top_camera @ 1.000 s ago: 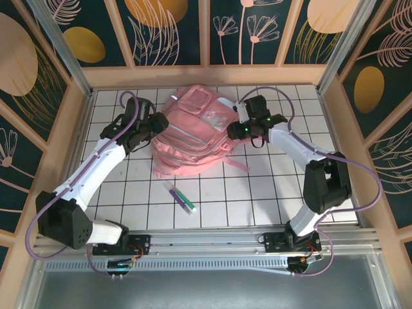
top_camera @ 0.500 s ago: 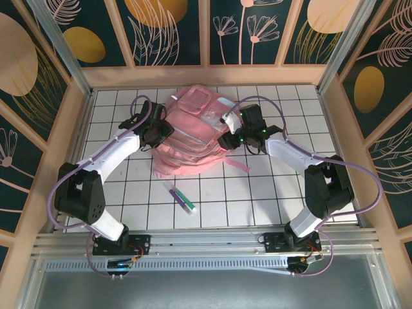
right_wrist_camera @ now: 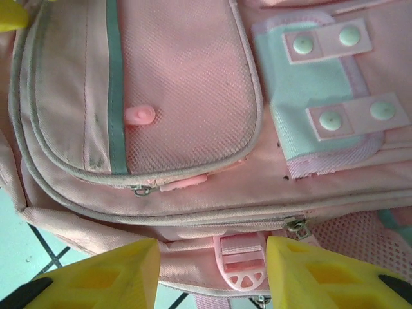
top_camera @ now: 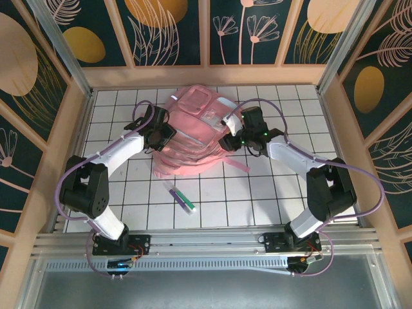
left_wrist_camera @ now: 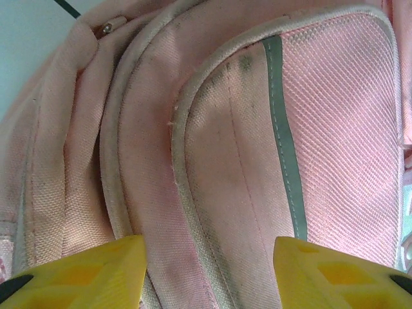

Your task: Pack the student bag

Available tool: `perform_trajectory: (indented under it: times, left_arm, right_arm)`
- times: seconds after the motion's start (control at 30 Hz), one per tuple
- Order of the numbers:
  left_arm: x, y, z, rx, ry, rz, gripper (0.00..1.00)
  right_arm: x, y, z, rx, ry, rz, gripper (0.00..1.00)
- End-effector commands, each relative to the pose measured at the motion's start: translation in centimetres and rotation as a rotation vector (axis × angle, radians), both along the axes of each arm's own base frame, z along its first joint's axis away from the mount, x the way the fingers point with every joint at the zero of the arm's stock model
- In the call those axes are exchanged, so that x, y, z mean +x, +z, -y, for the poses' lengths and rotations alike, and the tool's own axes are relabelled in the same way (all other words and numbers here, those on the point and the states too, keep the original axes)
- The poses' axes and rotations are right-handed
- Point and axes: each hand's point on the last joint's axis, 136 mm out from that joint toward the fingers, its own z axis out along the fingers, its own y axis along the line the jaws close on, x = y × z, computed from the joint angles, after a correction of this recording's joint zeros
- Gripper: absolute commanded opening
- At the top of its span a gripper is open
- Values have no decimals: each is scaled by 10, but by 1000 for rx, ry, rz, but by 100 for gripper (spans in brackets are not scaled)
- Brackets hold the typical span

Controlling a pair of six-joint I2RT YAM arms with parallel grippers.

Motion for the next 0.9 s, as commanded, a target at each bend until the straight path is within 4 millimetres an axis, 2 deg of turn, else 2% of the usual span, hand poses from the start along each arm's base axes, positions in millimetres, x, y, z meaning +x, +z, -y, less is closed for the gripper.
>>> perform_trajectory:
  times: [0.0, 0.23, 0.27, 0.43, 0.5, 0.53, 0.57, 0.77, 0.8, 0.87]
  left_arm:
    - [1, -9, 1, -23, 31, -9, 54]
    - [12, -10, 9, -69, 48, 1, 49]
    - [12, -23, 8, -55, 52, -27, 48]
    - [13, -40, 5, -19, 66, -57, 40]
    - [13, -45, 3, -13, 77, -69, 27]
    - [13, -45, 3, -14, 78, -69, 12]
    - [13, -43, 3, -17, 84, -69, 0]
    - [6, -9, 1, -34, 91, -60, 0]
    - [5, 5, 2, -50, 90, -39, 0]
    - [4, 20, 4, -75, 86, -16, 0]
  right_arm:
    - [-1, 7, 1, 4, 9, 47, 46]
    - [-1, 8, 2, 9, 0, 58, 46]
    - [-2, 6, 3, 3, 1, 60, 46]
    - [-13, -3, 2, -49, 104, 113, 48]
    - [-20, -2, -1, -67, 168, 163, 49]
    - [-23, -2, -2, -76, 196, 183, 49]
    - [-27, -4, -2, -89, 230, 200, 49]
    - [-53, -13, -11, -137, 553, 356, 54]
    - [-59, -14, -13, -119, 622, 377, 55]
    - [-54, -9, -14, -71, 659, 401, 55]
